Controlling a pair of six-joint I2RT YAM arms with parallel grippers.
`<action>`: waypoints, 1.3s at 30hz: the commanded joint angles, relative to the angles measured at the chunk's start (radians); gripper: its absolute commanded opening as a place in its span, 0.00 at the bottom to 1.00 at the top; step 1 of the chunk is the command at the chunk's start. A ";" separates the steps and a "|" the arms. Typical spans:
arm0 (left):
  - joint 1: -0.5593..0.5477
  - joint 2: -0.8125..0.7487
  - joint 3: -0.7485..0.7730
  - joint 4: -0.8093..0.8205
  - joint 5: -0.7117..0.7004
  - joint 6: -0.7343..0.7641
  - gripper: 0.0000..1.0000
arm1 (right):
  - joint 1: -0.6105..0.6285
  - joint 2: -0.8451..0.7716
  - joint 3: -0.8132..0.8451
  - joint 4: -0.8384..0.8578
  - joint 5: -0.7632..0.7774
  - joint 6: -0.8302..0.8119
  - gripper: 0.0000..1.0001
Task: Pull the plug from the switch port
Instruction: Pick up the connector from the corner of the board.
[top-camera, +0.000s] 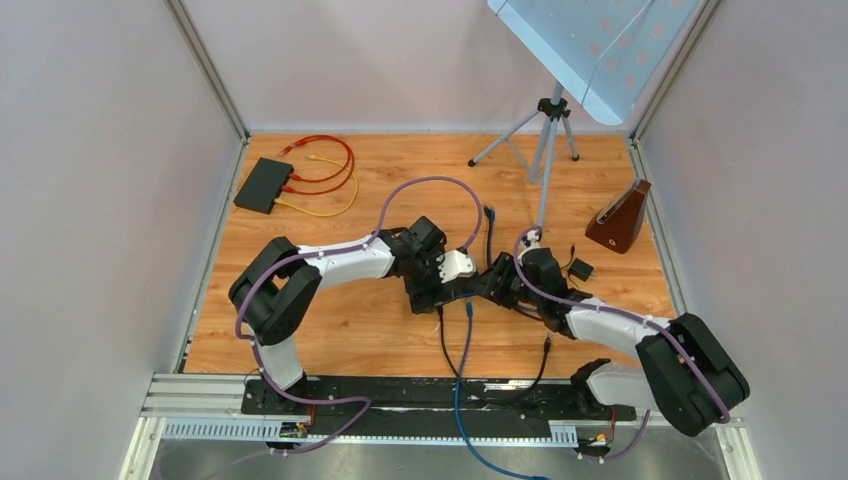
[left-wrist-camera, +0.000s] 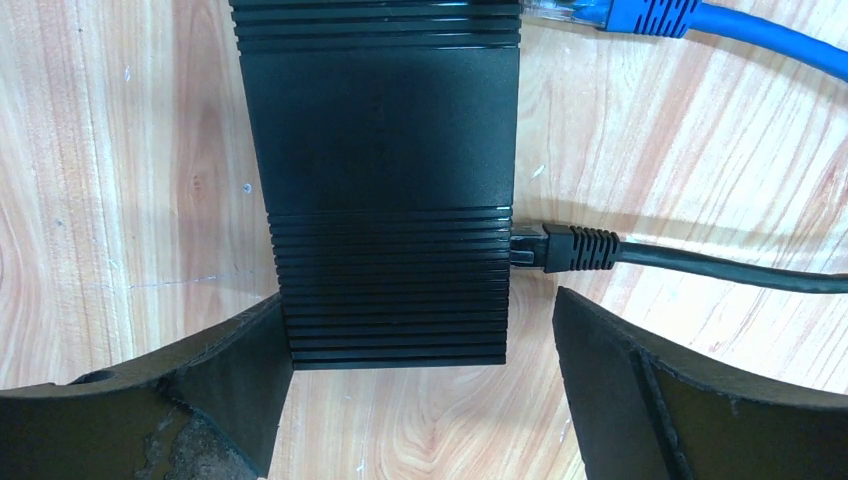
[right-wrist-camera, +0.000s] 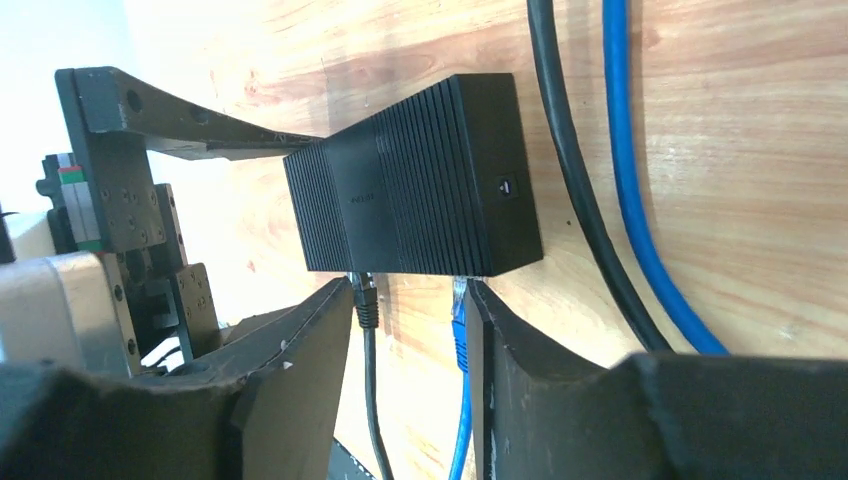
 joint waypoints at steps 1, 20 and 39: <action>-0.005 -0.042 -0.023 0.037 0.016 -0.019 1.00 | -0.001 -0.084 0.031 -0.163 0.057 -0.063 0.45; -0.005 -0.498 -0.330 0.443 -0.392 -0.230 1.00 | 0.252 -0.072 0.146 -0.530 0.050 0.025 0.38; 0.028 -0.732 -0.477 0.603 -0.901 -0.549 1.00 | 0.451 0.194 0.430 -0.852 0.223 0.024 0.34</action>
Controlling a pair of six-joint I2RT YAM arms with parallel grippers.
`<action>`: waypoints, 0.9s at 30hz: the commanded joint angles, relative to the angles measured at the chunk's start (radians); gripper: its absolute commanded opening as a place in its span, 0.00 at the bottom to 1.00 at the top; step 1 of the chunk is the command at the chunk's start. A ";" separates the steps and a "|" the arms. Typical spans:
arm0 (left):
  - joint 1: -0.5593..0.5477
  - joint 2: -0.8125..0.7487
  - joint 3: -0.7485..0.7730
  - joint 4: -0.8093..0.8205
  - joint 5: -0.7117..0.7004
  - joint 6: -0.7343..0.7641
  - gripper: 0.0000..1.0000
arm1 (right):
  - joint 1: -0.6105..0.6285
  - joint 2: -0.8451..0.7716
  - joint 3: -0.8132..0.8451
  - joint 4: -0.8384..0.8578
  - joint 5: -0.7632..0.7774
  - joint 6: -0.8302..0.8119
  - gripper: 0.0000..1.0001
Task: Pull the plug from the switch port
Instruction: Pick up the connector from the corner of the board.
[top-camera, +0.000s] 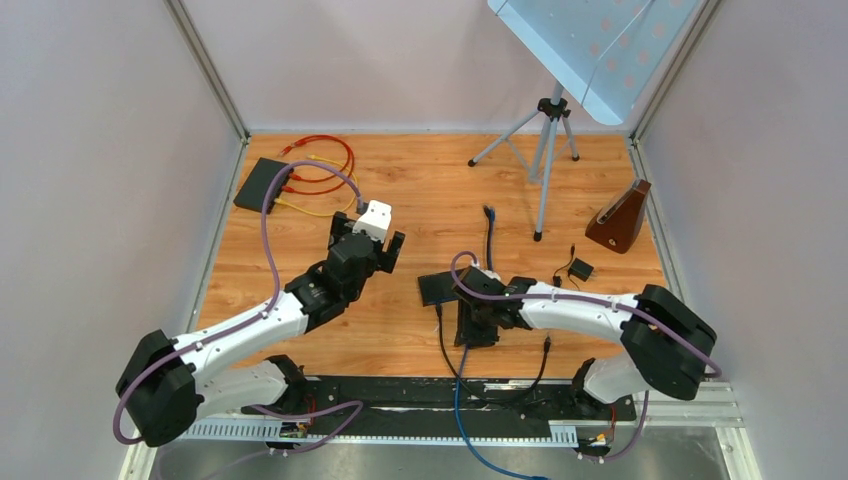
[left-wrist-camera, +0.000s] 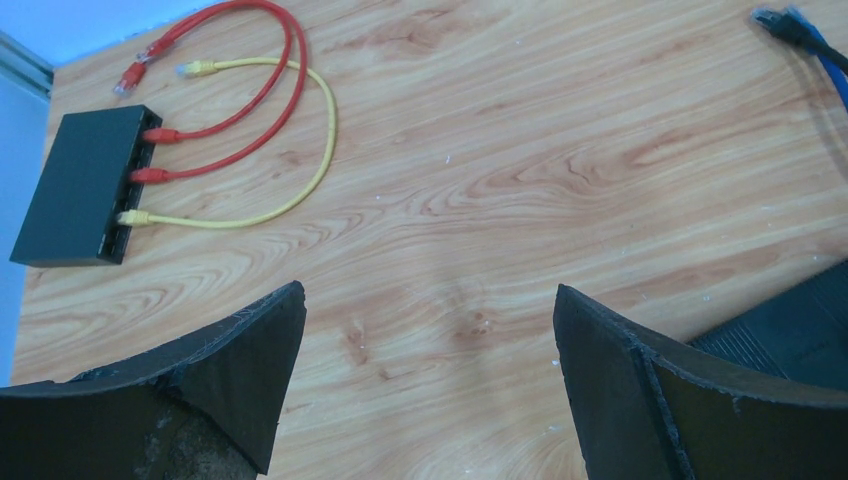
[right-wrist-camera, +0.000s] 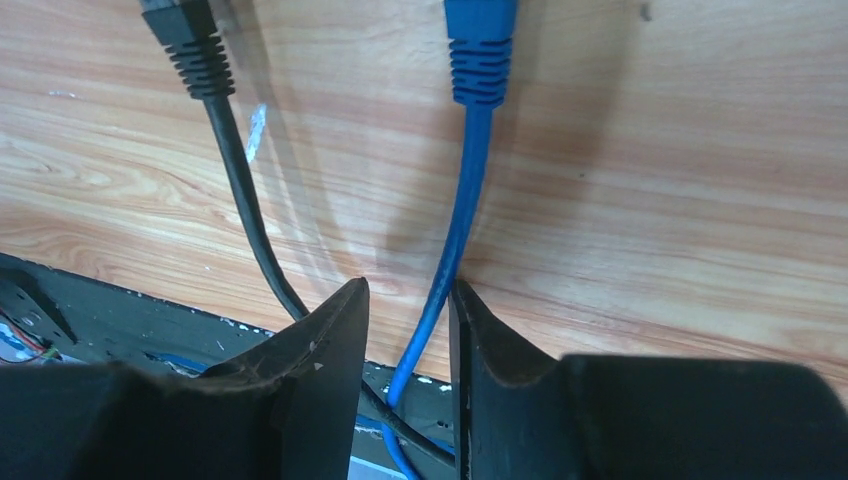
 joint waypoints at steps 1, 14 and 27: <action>0.012 -0.028 -0.008 0.063 -0.041 -0.057 1.00 | 0.019 0.056 0.075 -0.047 0.026 -0.022 0.33; 0.026 -0.034 -0.012 0.051 -0.037 -0.058 1.00 | 0.021 0.016 0.071 -0.067 0.144 0.032 0.08; 0.028 -0.008 0.011 0.027 -0.008 -0.053 1.00 | 0.001 -0.510 -0.318 0.331 0.459 0.406 0.00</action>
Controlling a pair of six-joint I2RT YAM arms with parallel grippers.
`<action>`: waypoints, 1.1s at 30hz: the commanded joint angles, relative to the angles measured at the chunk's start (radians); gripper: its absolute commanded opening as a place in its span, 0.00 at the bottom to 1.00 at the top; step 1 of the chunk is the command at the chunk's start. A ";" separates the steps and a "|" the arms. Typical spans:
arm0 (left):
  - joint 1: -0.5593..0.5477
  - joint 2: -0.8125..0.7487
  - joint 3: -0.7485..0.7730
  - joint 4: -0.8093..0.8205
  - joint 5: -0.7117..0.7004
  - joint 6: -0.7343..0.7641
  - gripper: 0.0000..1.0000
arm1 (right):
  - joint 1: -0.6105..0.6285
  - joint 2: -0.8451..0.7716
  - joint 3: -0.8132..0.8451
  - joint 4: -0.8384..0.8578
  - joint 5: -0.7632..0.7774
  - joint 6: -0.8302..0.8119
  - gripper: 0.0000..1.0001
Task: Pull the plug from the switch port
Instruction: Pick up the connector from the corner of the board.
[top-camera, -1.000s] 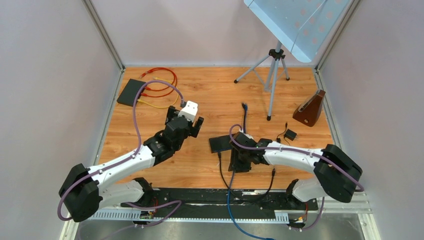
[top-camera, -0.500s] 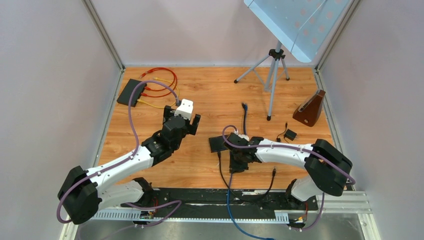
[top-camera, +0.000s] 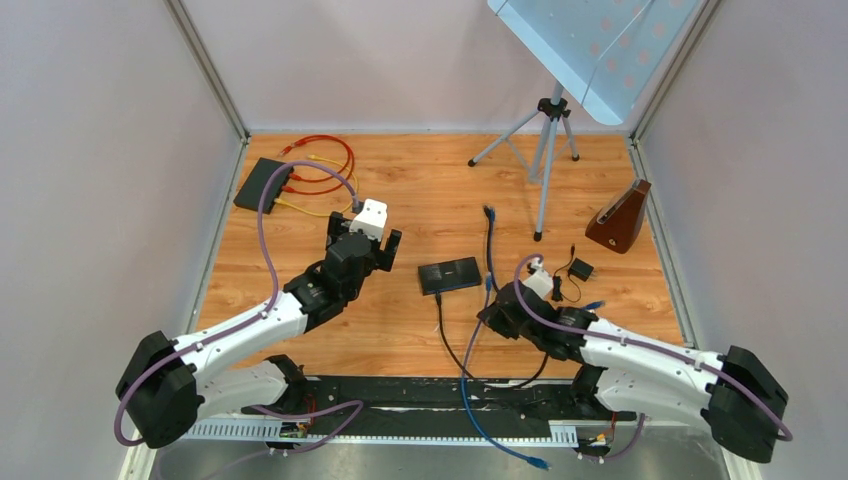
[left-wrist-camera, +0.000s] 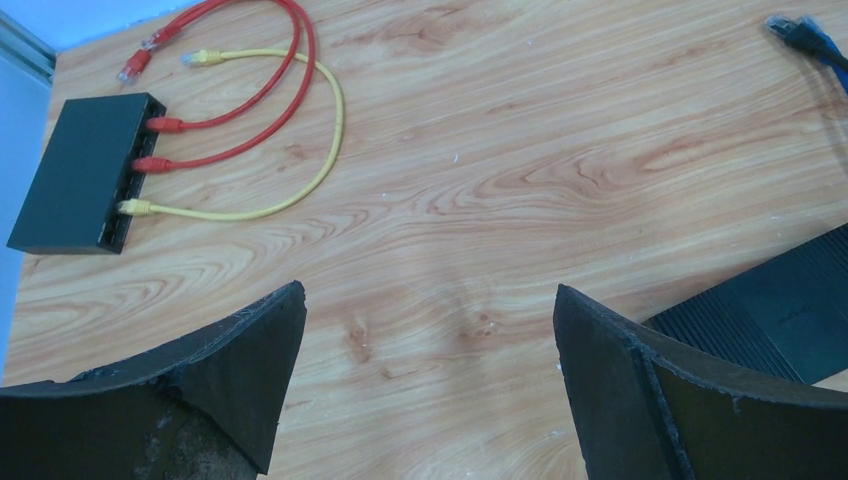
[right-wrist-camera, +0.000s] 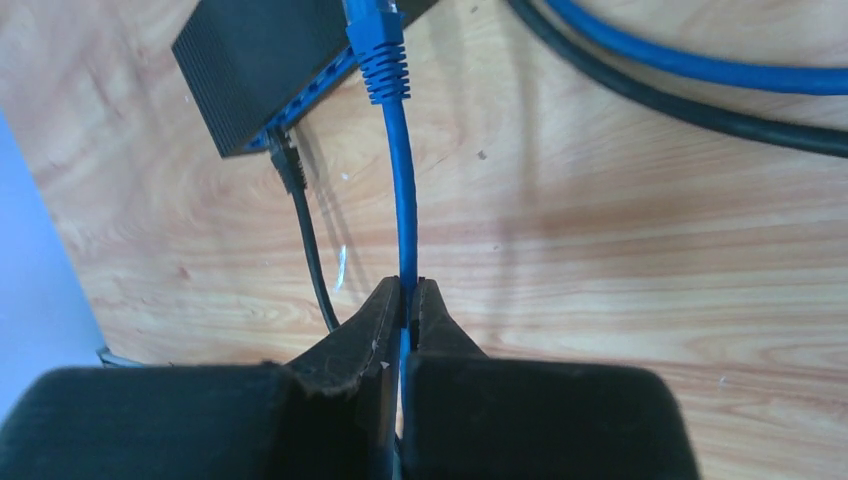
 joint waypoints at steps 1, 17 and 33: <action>0.006 0.003 0.023 0.005 0.005 -0.027 1.00 | -0.004 -0.120 -0.111 0.203 0.154 0.148 0.00; 0.006 0.008 0.025 -0.008 0.021 -0.032 1.00 | -0.004 -0.374 -0.285 0.705 0.423 -0.096 0.00; 0.006 0.021 0.033 -0.021 0.041 -0.030 1.00 | -0.043 -0.284 -0.347 1.395 0.248 -0.454 0.00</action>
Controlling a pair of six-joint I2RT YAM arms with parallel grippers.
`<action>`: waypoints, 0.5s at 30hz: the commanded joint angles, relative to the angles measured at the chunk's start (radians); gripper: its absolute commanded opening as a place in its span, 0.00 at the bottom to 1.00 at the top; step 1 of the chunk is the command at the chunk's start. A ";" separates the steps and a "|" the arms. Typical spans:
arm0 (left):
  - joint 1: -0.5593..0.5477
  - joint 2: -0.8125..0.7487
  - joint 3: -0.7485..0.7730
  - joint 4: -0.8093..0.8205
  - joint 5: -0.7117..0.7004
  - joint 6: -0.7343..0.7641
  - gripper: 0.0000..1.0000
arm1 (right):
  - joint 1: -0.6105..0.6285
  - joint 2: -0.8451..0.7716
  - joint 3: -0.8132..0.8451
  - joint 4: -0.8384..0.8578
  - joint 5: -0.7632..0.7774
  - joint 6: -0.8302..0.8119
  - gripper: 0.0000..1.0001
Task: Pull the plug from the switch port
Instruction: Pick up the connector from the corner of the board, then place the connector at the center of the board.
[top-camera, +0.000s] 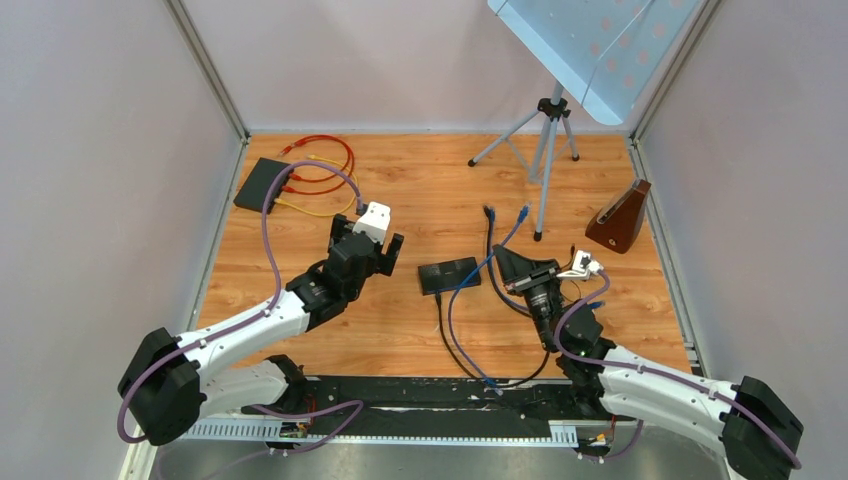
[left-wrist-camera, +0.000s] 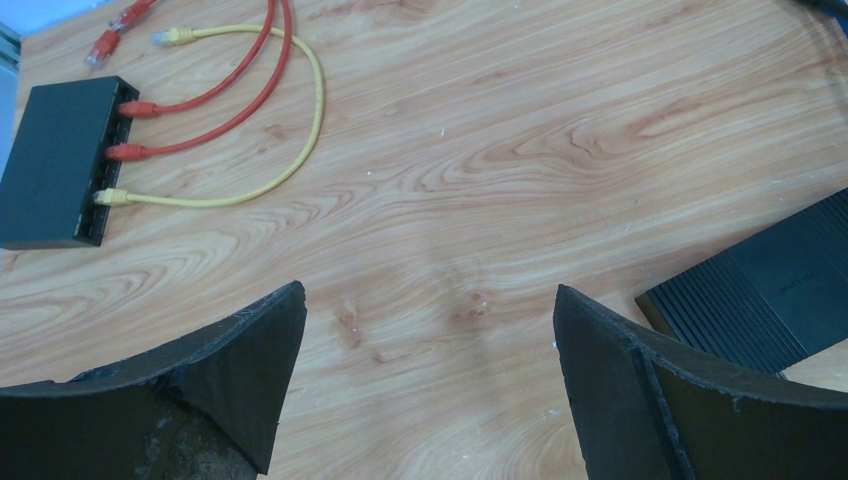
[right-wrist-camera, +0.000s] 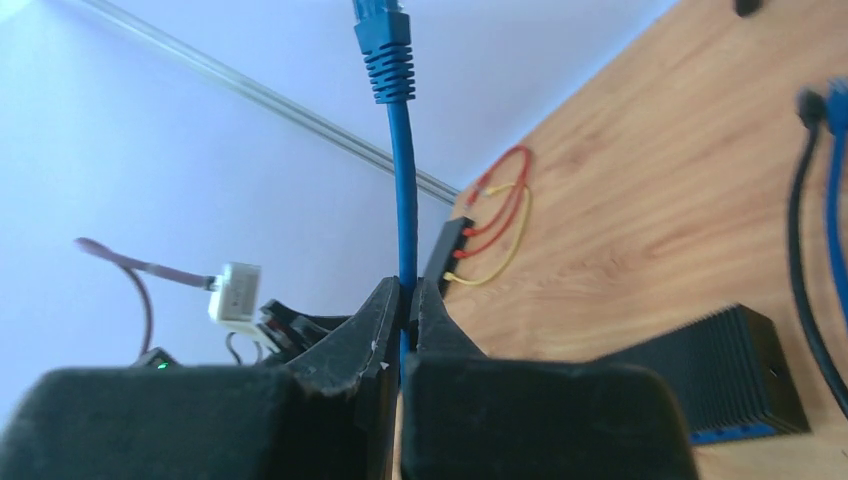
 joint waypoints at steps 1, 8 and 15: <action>0.003 -0.001 0.031 0.017 0.003 -0.022 1.00 | -0.023 0.005 0.000 0.282 -0.149 -0.178 0.00; 0.003 -0.001 0.030 0.018 0.005 -0.025 1.00 | -0.023 -0.031 0.064 0.244 -0.274 -0.413 0.00; 0.003 -0.007 0.027 0.011 -0.003 -0.021 1.00 | -0.023 -0.115 0.177 0.042 -0.323 -0.600 0.00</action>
